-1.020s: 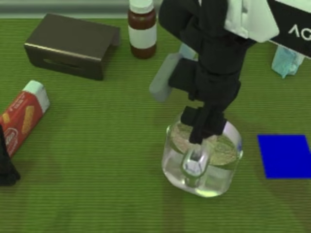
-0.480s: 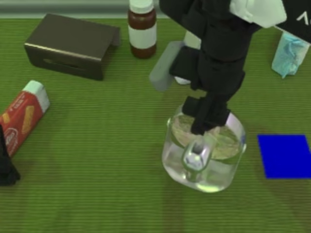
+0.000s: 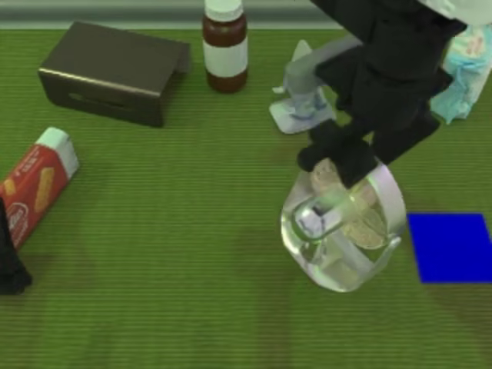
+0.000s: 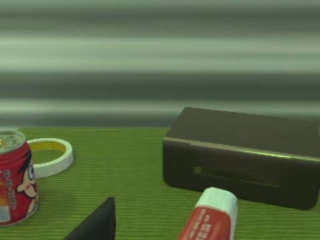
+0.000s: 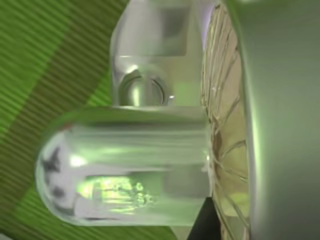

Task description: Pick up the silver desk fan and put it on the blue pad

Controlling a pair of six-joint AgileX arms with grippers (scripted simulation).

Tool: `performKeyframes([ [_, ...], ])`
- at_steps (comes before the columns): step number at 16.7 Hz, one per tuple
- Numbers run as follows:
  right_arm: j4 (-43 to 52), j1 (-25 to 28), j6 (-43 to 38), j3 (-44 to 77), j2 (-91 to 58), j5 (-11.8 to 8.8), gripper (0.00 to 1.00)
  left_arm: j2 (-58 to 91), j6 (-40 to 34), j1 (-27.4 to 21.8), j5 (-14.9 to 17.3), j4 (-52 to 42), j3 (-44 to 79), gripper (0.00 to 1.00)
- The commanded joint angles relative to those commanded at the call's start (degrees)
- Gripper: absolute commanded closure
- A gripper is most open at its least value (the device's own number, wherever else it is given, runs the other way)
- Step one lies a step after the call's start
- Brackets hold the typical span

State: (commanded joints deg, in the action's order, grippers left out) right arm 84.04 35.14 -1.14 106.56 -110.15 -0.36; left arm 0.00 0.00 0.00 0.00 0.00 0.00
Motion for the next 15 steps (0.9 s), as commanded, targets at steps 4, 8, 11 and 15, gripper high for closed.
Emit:
performKeyframes([
  [4,-2.0,-4.65,-25.17,-3.46,4.3,-0.2,1.0,0.0,0.0,0.0,0.0,0.0,0.0,0.0],
  [8,-3.99,-9.92,-52.97,-8.09,8.64,-0.24,1.0,0.0,0.0,0.0,0.0,0.0,0.0,0.0],
  [11,-5.01,-13.91,-72.38,-12.33,11.32,-0.13,1.0,0.0,0.0,0.0,0.0,0.0,0.0,0.0],
  [15,-5.5,-18.48,-91.74,-17.98,13.53,0.17,1.0,0.0,0.0,0.0,0.0,0.0,0.0,0.0],
])
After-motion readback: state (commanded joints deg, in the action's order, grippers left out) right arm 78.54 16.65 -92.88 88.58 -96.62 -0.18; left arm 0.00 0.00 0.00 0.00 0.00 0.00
